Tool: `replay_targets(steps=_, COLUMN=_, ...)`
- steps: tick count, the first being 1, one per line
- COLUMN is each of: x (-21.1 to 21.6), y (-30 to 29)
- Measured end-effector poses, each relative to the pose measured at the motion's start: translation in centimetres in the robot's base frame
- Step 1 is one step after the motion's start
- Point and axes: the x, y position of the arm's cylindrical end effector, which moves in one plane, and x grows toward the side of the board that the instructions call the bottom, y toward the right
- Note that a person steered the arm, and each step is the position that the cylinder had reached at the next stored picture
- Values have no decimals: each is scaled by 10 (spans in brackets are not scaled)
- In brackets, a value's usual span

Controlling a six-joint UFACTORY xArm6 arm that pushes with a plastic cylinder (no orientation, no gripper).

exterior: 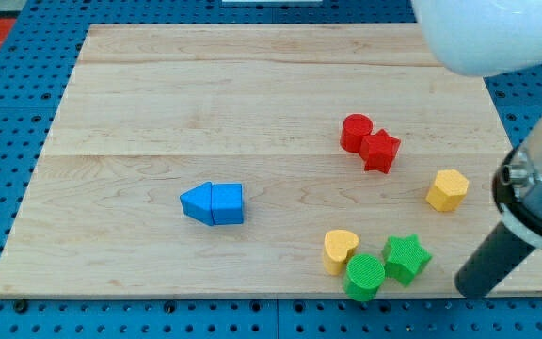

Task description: Push the green circle into the yellow heart

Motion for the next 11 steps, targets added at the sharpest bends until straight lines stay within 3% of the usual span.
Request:
replay_targets(steps=2, x=0, y=-152)
replay_targets(steps=4, x=-18, y=-197)
replay_targets(steps=6, x=-63, y=-262)
replay_targets(steps=7, x=-57, y=-307)
replay_targets(steps=9, x=-39, y=-248)
replay_targets(steps=10, x=-13, y=-284)
replay_targets(steps=11, x=0, y=-246)
